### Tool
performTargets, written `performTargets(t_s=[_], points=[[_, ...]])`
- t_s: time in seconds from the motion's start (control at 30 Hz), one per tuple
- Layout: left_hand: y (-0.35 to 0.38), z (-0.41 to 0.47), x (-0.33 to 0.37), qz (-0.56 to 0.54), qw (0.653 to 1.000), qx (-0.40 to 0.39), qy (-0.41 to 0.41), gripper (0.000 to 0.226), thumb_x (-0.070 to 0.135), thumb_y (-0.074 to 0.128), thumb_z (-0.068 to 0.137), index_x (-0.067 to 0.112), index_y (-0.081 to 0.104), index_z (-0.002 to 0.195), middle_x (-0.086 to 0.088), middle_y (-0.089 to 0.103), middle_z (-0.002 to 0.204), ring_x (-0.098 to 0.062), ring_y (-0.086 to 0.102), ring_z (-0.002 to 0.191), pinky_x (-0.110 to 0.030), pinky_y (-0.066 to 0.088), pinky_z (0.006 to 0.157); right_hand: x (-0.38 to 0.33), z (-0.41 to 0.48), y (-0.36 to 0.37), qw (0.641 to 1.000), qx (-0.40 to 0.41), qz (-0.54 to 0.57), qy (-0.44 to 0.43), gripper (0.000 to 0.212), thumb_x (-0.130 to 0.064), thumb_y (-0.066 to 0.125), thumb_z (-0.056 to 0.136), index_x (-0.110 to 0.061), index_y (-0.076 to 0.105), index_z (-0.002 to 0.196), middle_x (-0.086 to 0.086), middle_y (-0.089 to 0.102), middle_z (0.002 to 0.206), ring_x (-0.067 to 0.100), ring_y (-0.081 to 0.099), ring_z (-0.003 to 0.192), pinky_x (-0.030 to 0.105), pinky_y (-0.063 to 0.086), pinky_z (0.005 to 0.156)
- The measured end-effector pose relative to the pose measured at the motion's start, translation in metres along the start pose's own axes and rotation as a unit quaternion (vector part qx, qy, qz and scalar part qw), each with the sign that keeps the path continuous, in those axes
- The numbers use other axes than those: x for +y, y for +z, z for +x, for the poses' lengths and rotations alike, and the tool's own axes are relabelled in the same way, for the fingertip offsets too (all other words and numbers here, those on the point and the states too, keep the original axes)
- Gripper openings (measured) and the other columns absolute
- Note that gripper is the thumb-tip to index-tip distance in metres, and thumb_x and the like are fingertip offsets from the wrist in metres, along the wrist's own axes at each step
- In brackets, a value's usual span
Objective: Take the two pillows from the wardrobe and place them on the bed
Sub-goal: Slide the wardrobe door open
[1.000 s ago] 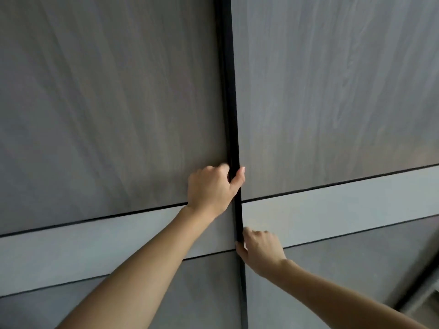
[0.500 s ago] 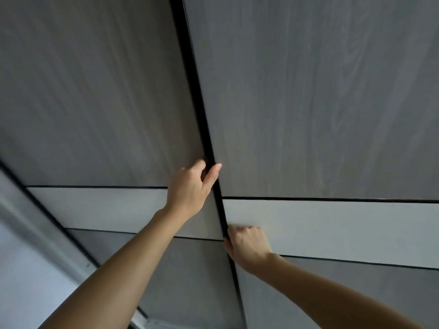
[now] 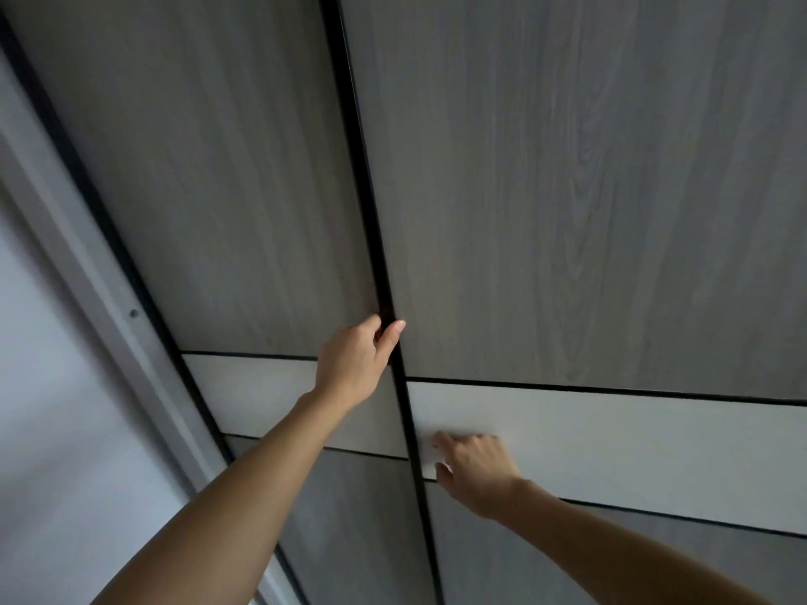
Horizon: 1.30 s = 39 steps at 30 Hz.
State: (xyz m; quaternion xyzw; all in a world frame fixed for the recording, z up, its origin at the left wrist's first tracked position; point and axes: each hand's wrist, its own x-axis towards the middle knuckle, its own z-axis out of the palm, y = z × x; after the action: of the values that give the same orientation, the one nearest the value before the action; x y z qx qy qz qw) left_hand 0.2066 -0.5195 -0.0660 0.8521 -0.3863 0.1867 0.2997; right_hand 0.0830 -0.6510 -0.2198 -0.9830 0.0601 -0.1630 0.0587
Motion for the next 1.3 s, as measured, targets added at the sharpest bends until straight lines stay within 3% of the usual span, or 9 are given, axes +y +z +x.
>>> performTargets(t_s=[0.13,0.23,0.33,0.43,0.57,0.67,0.77,1.0,1.3], points=[[-0.027,0.010,-0.049,0.026,0.999,0.009,0.041,0.051,0.054,0.039,0.094,0.019,0.032,0.057,0.004,0.044,0.046,-0.029,0.050,0.050,-0.034,0.039,0.050,-0.036,0.028,0.006,0.999,0.027,-0.023,0.004,0.031,-0.037,0.041,0.088,-0.022,0.049,0.114,0.008,0.070,0.106,0.038,0.063,0.089,0.037,0.043,0.068],[-0.042,0.009,-0.082,0.044,0.997,0.045,0.048,0.048,0.049,0.046,0.094,0.015,0.037,0.061,-0.004,0.048,0.051,-0.035,0.053,0.054,-0.037,0.040,0.050,-0.056,0.039,0.004,0.998,0.052,-0.035,0.016,0.032,-0.037,0.041,0.088,-0.021,0.050,0.114,0.002,0.068,0.109,0.035,0.065,0.089,0.036,0.047,0.068],[-0.057,0.007,-0.114,0.082,0.984,0.135,0.086,0.035,0.037,0.062,0.089,0.003,0.057,0.094,-0.017,0.065,0.087,-0.038,0.063,0.078,-0.043,0.052,0.061,-0.070,0.043,-0.009,0.995,0.087,-0.038,0.004,0.023,-0.030,0.049,0.083,-0.019,0.056,0.102,0.000,0.069,0.093,0.028,0.066,0.082,0.035,0.051,0.060],[-0.069,0.012,-0.148,0.162,0.962,0.188,0.110,0.059,0.034,0.064,0.088,-0.001,0.044,0.130,-0.024,0.051,0.133,-0.039,0.055,0.115,-0.049,0.050,0.088,-0.078,0.049,-0.021,0.986,0.145,-0.076,-0.030,0.019,-0.022,0.063,0.075,-0.016,0.062,0.094,-0.001,0.068,0.084,0.024,0.064,0.075,0.032,0.051,0.056],[-0.072,0.011,-0.188,0.280,0.928,0.191,0.156,0.061,0.026,0.058,0.090,0.001,0.034,0.142,-0.023,0.028,0.153,-0.037,0.032,0.139,-0.052,0.039,0.106,-0.082,0.061,-0.022,0.962,0.219,-0.136,-0.095,0.032,-0.018,0.063,0.076,-0.017,0.063,0.108,0.007,0.063,0.121,0.028,0.055,0.113,0.043,0.045,0.088],[-0.070,0.001,-0.216,0.332,0.918,0.155,0.152,0.069,0.014,0.060,0.085,-0.002,0.027,0.144,-0.020,0.021,0.156,-0.034,0.017,0.145,-0.053,0.024,0.116,-0.086,0.072,-0.022,0.957,0.209,-0.176,-0.099,0.046,-0.019,0.061,0.077,-0.019,0.056,0.123,0.014,0.042,0.147,0.030,0.033,0.139,0.054,0.031,0.107],[-0.076,-0.003,-0.243,0.375,0.909,0.129,0.126,0.074,0.006,0.058,0.083,-0.005,0.019,0.145,-0.022,0.016,0.157,-0.034,0.010,0.146,-0.053,0.017,0.118,-0.095,0.086,-0.019,0.957,0.172,-0.210,-0.103,0.061,-0.020,0.065,0.075,-0.018,0.049,0.133,0.013,0.026,0.156,0.028,0.017,0.146,0.057,0.020,0.112],[-0.103,-0.006,-0.296,0.472,0.875,0.075,0.078,0.073,0.012,0.050,0.085,-0.010,0.013,0.144,-0.027,0.008,0.157,-0.038,0.001,0.146,-0.054,0.002,0.120,-0.115,0.113,-0.004,0.948,0.143,-0.245,-0.146,0.074,-0.018,0.072,0.070,-0.013,0.046,0.138,0.010,0.028,0.155,0.029,0.018,0.145,0.052,0.013,0.115],[-0.133,-0.004,-0.315,0.561,0.827,0.005,0.040,0.060,0.021,0.037,0.088,-0.008,0.031,0.140,-0.029,0.017,0.154,-0.043,0.006,0.145,-0.056,-0.002,0.118,-0.138,0.144,0.009,0.944,0.138,-0.247,-0.171,0.077,-0.023,0.073,0.068,-0.015,0.045,0.139,0.008,0.029,0.155,0.027,0.021,0.144,0.047,0.007,0.117]])
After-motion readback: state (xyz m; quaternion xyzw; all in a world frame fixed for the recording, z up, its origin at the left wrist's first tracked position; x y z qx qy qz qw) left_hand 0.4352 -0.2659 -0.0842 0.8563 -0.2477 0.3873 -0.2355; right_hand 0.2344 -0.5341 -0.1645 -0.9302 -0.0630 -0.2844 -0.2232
